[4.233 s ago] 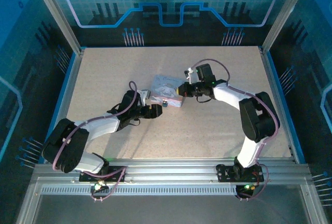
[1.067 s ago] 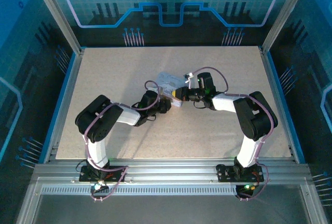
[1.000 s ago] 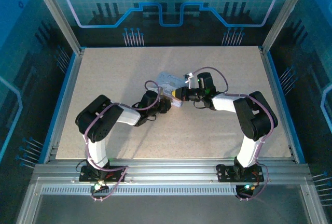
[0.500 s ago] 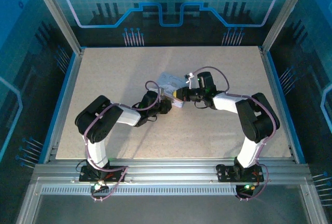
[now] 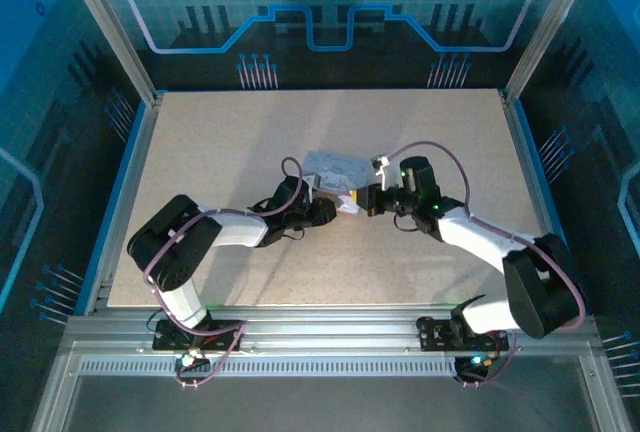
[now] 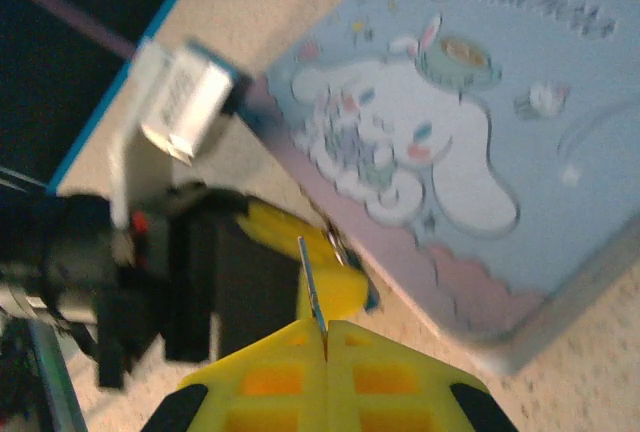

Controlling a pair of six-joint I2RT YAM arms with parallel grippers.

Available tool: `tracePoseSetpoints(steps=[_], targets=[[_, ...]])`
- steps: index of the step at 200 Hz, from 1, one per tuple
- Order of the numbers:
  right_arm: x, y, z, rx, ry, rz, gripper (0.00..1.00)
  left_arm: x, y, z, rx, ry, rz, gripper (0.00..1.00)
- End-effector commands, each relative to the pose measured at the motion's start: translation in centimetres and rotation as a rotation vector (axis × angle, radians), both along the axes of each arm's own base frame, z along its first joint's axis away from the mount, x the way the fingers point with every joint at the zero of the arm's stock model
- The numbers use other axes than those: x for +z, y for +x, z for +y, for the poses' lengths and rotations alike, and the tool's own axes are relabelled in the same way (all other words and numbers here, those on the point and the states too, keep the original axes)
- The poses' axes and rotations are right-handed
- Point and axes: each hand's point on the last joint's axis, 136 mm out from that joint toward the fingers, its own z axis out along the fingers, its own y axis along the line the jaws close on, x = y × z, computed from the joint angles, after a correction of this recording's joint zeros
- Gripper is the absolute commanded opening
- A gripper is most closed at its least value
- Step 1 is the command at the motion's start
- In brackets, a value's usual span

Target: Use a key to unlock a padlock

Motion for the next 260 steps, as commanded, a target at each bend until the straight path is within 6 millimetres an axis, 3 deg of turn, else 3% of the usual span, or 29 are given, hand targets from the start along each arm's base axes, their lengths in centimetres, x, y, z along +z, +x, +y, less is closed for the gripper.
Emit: tracePoseSetpoints(steps=[1, 35, 80, 137, 260], targets=[[-2.2, -2.0, -0.8, 0.026, -0.121, -0.041, 0.00, 2.2, -1.1, -1.0, -0.027, -0.077, 0.044, 0.23], [-3.8, -3.9, -1.0, 0.038, -0.179, -0.099, 0.00, 3.1, -1.6, -1.2, -0.025, -0.117, 0.083, 0.22], [-5.1, -4.7, -1.1, 0.032, -0.231, -0.163, 0.00, 4.3, -2.0, -1.3, -0.010, -0.167, 0.116, 0.21], [-4.3, -4.0, 0.0, 0.039, -0.255, -0.260, 0.00, 4.9, -2.3, -1.7, 0.008, -0.227, 0.160, 0.21], [-3.8, -2.6, 2.5, 0.075, -0.221, -0.284, 0.00, 5.5, -2.4, -1.8, 0.019, -0.244, 0.154, 0.21]])
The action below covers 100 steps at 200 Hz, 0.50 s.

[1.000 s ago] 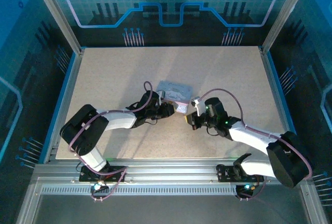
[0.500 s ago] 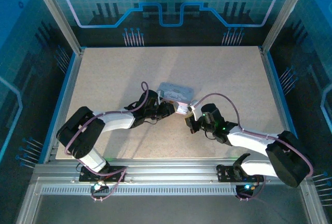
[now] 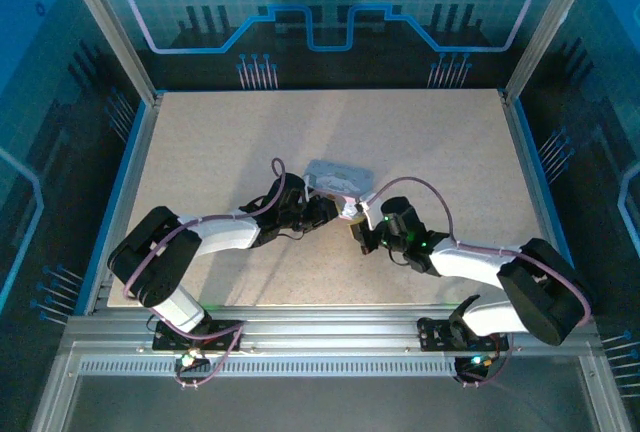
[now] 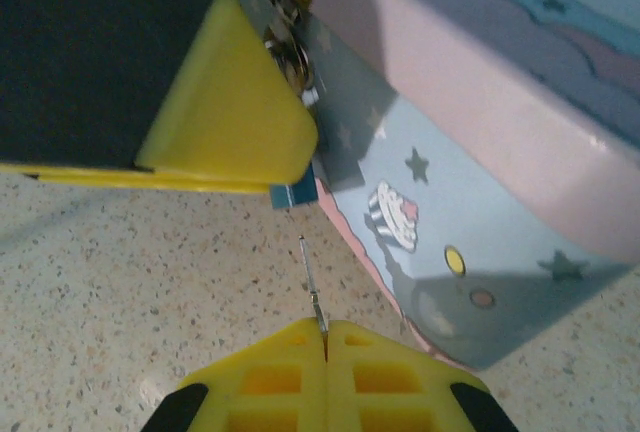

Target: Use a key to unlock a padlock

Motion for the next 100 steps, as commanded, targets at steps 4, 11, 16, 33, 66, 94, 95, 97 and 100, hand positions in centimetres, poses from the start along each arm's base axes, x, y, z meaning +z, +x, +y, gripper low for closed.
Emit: tracePoseSetpoints(steps=[4, 11, 16, 33, 66, 94, 95, 97, 100], targets=[[1.27, 0.69, 1.22, 0.019, 0.025, -0.044, 0.00, 2.75, -0.03, -0.90, -0.020, -0.066, -0.055, 0.21], [1.27, 0.74, 1.25, 0.019, 0.025, -0.045, 0.00, 2.80, -0.08, -0.91, -0.021, -0.066, -0.055, 0.21], [1.25, 0.74, 1.26, 0.019, 0.024, -0.044, 0.00, 2.82, -0.05, -0.89, -0.020, -0.067, -0.055, 0.21], [1.27, 0.78, 1.30, 0.020, 0.025, -0.045, 0.00, 2.89, -0.05, -0.87, -0.019, -0.066, -0.056, 0.21], [1.32, 0.76, 1.47, 0.025, 0.029, -0.046, 0.00, 2.92, -0.10, -0.87, -0.018, -0.064, -0.057, 0.21], [1.57, 0.79, 1.54, 0.026, 0.041, -0.053, 0.00, 2.78, -0.14, -0.90, -0.018, -0.057, -0.055, 0.21], [1.51, 0.76, 1.54, 0.026, 0.041, -0.051, 0.00, 2.82, -0.13, -0.91, -0.018, -0.058, -0.056, 0.21], [1.53, 0.75, 1.55, 0.026, 0.042, -0.052, 0.00, 2.80, -0.15, -0.89, -0.018, -0.057, -0.056, 0.21], [1.59, 0.75, 1.60, 0.027, 0.044, -0.052, 0.00, 2.80, -0.13, -0.86, -0.017, -0.057, -0.055, 0.21]])
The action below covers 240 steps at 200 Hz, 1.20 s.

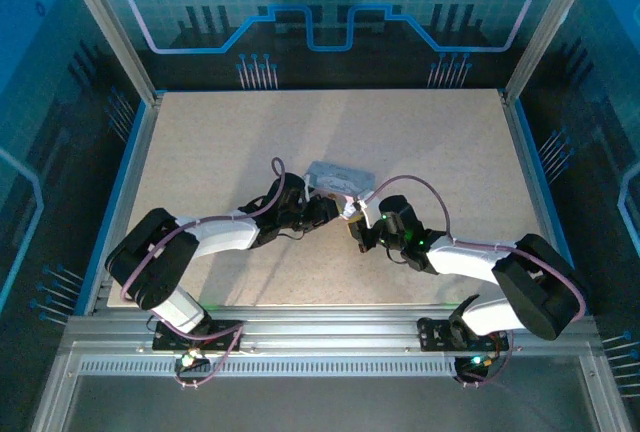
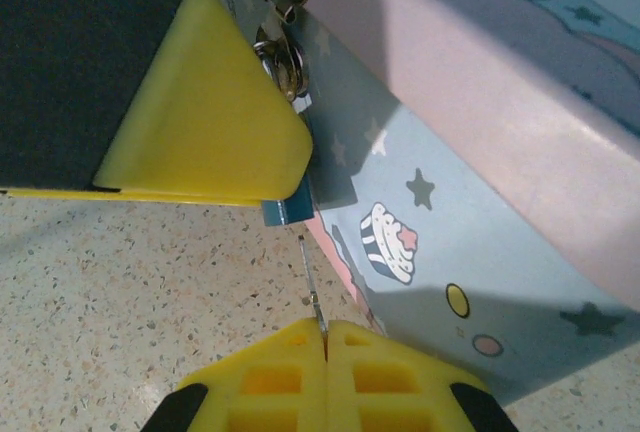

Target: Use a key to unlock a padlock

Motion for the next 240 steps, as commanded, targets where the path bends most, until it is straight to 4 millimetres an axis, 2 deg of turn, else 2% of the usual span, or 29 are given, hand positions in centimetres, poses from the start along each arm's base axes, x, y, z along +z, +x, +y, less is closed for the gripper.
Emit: tracePoseSetpoints(steps=[1, 240], targets=[[1.68, 0.41, 1.33, 0.027, 0.042, -0.048, 0.00, 2.18, 0.04, -0.64, -0.011, -0.048, -0.043, 0.21], [2.42, 0.53, 1.00, -0.010, 0.088, -0.069, 0.00, 2.23, -0.01, -0.59, -0.003, -0.043, -0.039, 0.22]])
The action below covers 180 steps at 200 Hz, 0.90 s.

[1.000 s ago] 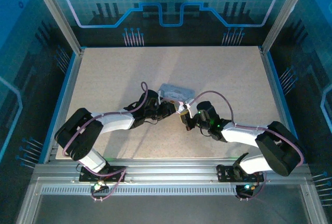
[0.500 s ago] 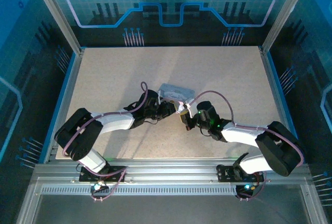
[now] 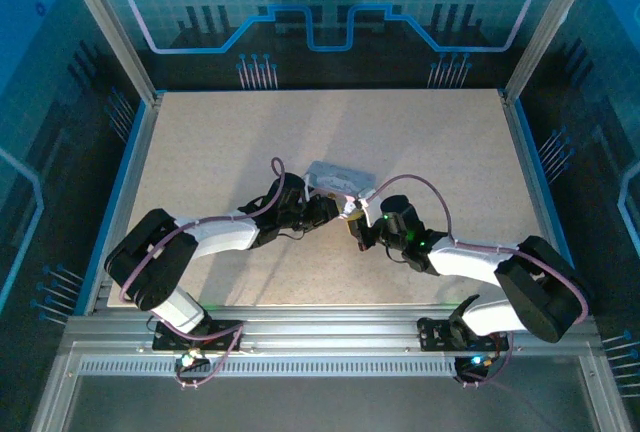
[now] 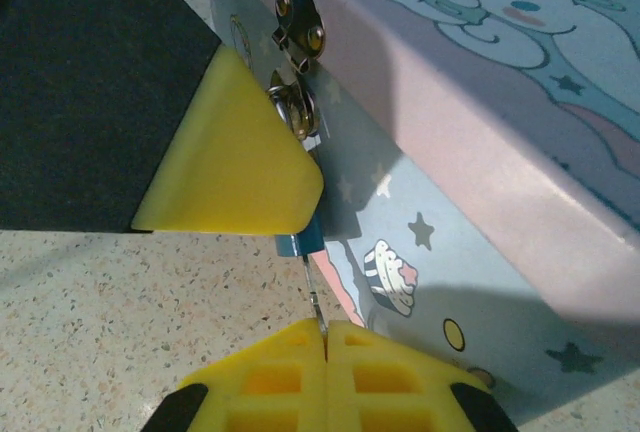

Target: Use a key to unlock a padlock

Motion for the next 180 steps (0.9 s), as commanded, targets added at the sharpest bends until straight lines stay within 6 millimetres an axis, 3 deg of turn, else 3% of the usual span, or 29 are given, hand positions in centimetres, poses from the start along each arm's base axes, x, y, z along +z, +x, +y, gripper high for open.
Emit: tracePoseSetpoints(steps=[1, 46, 180], targets=[[1.5, 0.4, 0.8, -0.005, 0.055, -0.044, 0.00, 2.1, 0.0, -0.7, -0.010, -0.045, -0.036, 0.22], [1.9, 1.0, 1.2, -0.023, 0.090, -0.059, 0.00, 2.2, -0.1, -0.8, -0.013, -0.046, -0.035, 0.22], [5.7, 3.5, 4.3, 0.028, 0.188, -0.160, 0.00, 2.7, -0.4, -1.3, -0.024, -0.055, -0.032, 0.22]])
